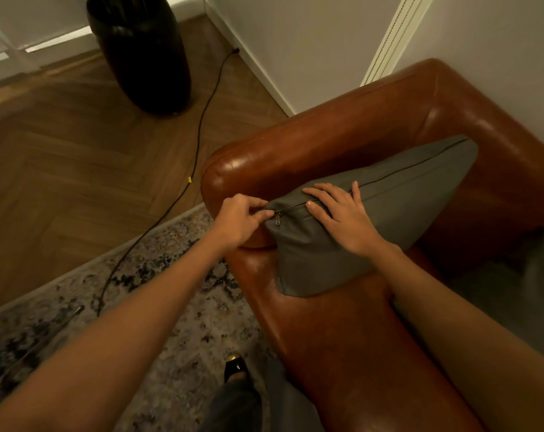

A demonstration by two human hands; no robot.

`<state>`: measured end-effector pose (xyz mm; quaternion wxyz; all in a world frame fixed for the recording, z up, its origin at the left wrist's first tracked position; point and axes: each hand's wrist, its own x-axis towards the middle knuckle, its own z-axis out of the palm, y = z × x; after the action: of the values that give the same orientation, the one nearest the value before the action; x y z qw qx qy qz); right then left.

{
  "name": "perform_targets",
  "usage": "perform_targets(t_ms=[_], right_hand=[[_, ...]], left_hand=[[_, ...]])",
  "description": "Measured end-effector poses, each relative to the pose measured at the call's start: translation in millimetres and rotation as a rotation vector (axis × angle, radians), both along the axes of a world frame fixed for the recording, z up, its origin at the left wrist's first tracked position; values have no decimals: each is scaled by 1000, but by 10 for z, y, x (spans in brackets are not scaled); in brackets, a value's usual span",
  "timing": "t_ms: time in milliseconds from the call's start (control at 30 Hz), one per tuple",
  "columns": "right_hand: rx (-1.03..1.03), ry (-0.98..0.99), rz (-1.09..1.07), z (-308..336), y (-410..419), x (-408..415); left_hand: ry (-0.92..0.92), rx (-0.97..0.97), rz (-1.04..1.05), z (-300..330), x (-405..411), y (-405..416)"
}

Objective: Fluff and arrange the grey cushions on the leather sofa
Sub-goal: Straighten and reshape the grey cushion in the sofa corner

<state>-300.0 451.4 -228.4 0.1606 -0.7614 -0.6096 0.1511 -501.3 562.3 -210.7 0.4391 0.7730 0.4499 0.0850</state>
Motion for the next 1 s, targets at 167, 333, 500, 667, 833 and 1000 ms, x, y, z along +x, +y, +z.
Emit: perform_targets(t_ms=[167,333,500,667,833,1000], right_hand=[[2,-34,-19,12,10,-68],[-36,-58,-52,28,28,-121],[-58,-82,-69,35,17,-164],[-97,-165,-89,14,4,-270],[-85,-171,-208,-2,-44,-204],[139,2,-230,42,-53,-39]], left_hand=[[-145,-510,-41,90,-66,133],[-130,-285,200,20,-98,-165],[1,110,97,-101,-36,-433],[207,377,-72,-5,62,-466],[-34,5,77,276,40,-288],[-148,-86,85,484,19,-244]])
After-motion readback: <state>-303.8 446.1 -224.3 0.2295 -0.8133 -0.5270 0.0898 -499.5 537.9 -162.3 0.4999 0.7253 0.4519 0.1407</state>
